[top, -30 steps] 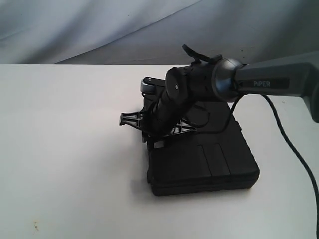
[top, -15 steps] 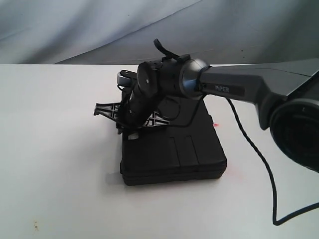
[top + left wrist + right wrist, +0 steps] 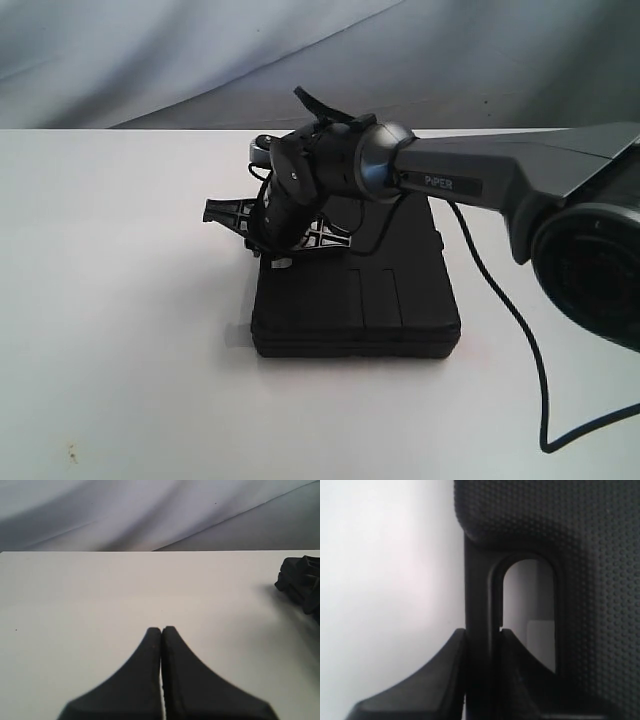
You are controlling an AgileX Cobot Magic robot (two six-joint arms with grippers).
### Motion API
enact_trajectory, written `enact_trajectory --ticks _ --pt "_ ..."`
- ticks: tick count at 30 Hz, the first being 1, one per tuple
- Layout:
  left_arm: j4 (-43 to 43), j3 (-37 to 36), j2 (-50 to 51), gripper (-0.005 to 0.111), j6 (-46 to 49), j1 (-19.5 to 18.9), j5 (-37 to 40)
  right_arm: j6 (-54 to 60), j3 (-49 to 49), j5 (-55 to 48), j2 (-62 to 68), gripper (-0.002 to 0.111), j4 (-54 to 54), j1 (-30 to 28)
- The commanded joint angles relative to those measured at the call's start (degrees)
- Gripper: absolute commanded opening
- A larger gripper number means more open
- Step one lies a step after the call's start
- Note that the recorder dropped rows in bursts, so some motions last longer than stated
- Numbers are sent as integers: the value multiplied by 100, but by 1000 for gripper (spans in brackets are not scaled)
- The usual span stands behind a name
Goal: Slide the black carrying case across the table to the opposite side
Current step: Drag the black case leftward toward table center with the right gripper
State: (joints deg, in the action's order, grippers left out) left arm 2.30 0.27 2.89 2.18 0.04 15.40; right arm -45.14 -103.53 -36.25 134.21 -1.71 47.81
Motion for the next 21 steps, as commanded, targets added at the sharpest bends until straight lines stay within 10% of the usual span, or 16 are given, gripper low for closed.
enact_trajectory --ticks 1,21 --pt "0 -27 -8 0 -12 -4 -15 -163 -55 558 -48 0 -122 18" --pt "0 -27 -8 0 -20 -4 -15 -203 -55 882 -52 0 -199 137"
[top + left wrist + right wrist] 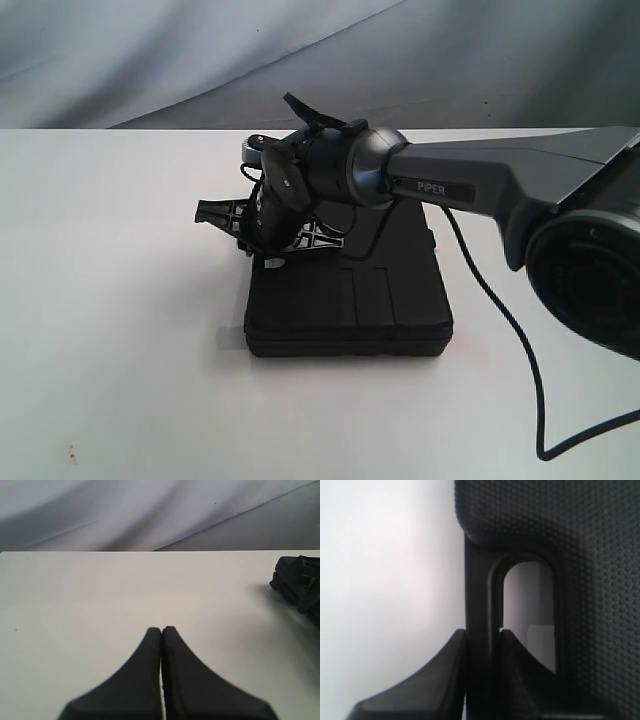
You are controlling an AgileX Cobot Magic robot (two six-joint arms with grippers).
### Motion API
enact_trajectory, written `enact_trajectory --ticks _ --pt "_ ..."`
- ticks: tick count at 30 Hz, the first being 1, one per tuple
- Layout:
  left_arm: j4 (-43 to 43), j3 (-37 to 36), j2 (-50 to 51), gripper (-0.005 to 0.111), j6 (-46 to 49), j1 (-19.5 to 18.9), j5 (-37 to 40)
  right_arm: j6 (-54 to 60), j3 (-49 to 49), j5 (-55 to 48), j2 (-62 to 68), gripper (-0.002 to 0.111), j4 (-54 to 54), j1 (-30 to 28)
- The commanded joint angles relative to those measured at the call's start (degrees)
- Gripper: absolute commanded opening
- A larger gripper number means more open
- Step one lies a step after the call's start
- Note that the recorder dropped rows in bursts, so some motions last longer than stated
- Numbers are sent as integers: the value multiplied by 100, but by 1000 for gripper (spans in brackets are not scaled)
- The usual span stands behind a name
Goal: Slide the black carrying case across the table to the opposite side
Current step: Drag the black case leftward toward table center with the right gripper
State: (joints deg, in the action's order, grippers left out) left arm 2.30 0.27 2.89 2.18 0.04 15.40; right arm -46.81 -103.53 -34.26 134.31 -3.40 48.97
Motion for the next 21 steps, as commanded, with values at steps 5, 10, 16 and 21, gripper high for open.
enact_trajectory --ticks 5,10,16,21 --pt "0 -27 -8 0 -20 -4 -15 85 -55 706 -63 0 -45 21" --pt "0 -27 -8 0 -20 -4 -15 285 -55 717 -63 13 -45 21" --pt "0 -27 -8 0 -7 -4 -15 193 -55 687 -63 28 -45 21" --pt "0 -27 -8 0 -7 -4 -15 133 -55 677 -63 28 -72 21"
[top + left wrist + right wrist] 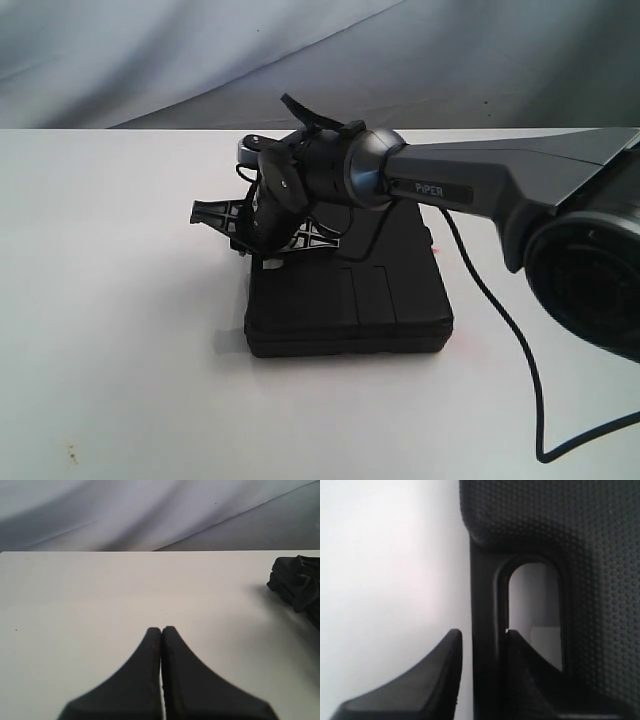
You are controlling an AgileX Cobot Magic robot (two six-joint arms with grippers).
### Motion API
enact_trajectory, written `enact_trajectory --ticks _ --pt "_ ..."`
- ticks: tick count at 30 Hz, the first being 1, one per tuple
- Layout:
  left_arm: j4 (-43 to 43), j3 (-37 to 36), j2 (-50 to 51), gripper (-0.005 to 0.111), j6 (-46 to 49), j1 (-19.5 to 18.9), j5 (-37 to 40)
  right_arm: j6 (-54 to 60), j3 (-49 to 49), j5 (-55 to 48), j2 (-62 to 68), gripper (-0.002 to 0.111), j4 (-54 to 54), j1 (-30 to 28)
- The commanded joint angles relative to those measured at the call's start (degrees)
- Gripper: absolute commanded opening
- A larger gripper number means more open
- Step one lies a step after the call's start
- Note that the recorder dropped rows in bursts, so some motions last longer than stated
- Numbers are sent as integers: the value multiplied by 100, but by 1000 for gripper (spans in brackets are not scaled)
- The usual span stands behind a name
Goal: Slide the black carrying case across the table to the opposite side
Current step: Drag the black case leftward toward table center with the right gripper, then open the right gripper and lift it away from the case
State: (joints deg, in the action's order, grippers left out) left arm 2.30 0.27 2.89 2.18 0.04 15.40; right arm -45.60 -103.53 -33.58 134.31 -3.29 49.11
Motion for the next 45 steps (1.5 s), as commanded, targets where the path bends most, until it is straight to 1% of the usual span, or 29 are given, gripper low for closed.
enact_trajectory --ticks 1,10,16,25,26,27,28,29,30,31,34,36,39,45 --pt "0 -27 -8 0 -7 -4 -15 -2 -55 609 -63 28 -149 6" --pt "0 -27 -8 0 -18 -4 -15 -158 -55 226 -76 23 -429 17" --pt "0 -27 -8 0 -8 -4 -15 -131 -71 162 -242 23 -915 95" --pt "0 -27 -8 0 -8 -4 -15 -84 -327 -445 -407 22 -1363 155" --pt "0 -27 -8 0 -18 -4 -15 24 -315 -458 -491 21 -1750 180" --pt "0 -27 -8 0 -18 -4 -15 34 -315 -470 -524 19 -1886 189" --pt "0 -27 -8 0 -18 -4 -15 239 -315 -490 -616 12 -2297 241" --pt "0 -27 -8 0 -18 -4 -15 338 -315 -494 -676 9 -2464 281" --pt "0 -27 -8 0 -18 -4 -15 545 -315 -494 -806 0 -2804 336" --pt "0 -27 -8 0 -18 -4 -15 632 -315 -494 -871 0 -2900 360" --pt "0 -27 -8 0 -18 -4 -15 1478 -307 -313 -1346 0 -2969 461" --pt "0 -27 -8 0 -18 -4 -15 1897 -96 125 -1760 0 -2969 522" --pt "0 -27 -8 0 -18 -4 -15 1947 505 723 -2448 0 -3009 542" --pt "0 -27 -8 0 -30 -4 -15 1823 1385 1114 -3448 0 -3423 542"
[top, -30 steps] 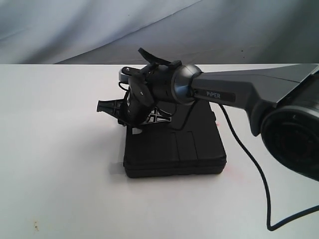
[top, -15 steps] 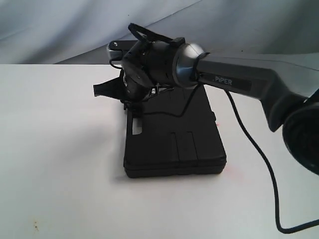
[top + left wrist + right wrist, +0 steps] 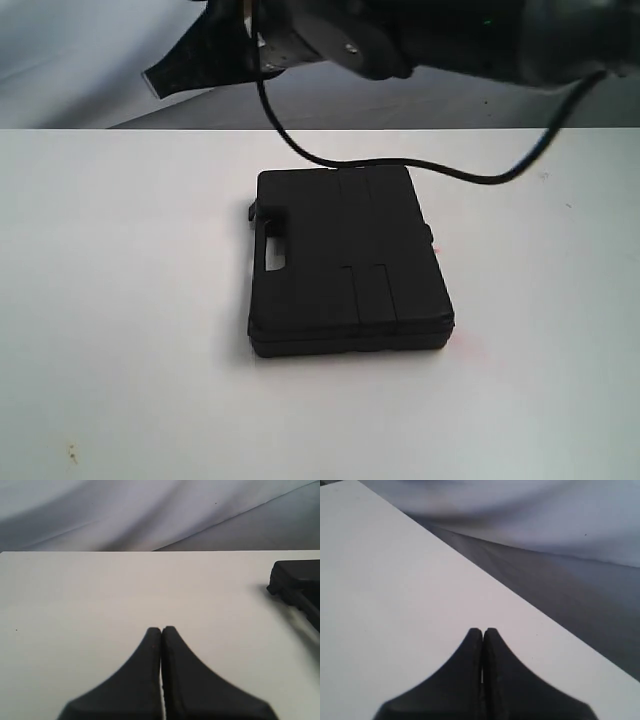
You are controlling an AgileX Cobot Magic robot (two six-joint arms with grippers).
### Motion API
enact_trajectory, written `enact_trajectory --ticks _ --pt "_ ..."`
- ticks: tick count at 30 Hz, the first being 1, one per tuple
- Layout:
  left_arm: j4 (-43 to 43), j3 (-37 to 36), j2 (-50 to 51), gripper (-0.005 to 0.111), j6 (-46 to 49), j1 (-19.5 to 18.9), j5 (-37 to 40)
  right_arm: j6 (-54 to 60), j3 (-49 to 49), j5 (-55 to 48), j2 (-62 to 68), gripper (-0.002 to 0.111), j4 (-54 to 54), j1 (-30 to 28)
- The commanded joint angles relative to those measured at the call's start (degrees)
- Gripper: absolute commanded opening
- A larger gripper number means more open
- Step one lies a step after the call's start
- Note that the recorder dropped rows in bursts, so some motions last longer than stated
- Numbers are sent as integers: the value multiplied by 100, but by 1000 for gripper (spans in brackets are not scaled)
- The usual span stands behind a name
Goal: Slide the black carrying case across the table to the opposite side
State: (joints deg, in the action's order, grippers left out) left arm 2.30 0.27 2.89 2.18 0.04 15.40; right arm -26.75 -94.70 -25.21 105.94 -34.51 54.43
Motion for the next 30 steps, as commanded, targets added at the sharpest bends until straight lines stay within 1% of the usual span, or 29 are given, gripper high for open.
enact_trajectory --ticks 1,5,9,14,17,23,26,30 --pt "0 -27 -8 0 -30 -4 -15 -188 654 292 -787 0 -464 10" --pt "0 -27 -8 0 -30 -4 -15 -727 1273 367 -1491 0 -1000 -74" --pt "0 -27 -8 0 -30 -4 -15 -579 1990 659 -2206 0 -723 -420" --pt "0 -27 -8 0 -7 -4 -15 470 2976 1290 -2983 0 423 -1180" --pt "0 -27 -8 0 -7 -4 -15 881 3572 1625 -3474 0 833 -1747" --pt "0 -27 -8 0 -19 -4 -15 1557 4698 2372 -4581 0 1580 -2832" --pt "0 -27 -8 0 -19 -4 -15 1720 5328 2753 -5211 0 1746 -3316" --pt "0 -27 -8 0 -19 -4 -15 2141 5963 2807 -6076 0 1988 -3804"
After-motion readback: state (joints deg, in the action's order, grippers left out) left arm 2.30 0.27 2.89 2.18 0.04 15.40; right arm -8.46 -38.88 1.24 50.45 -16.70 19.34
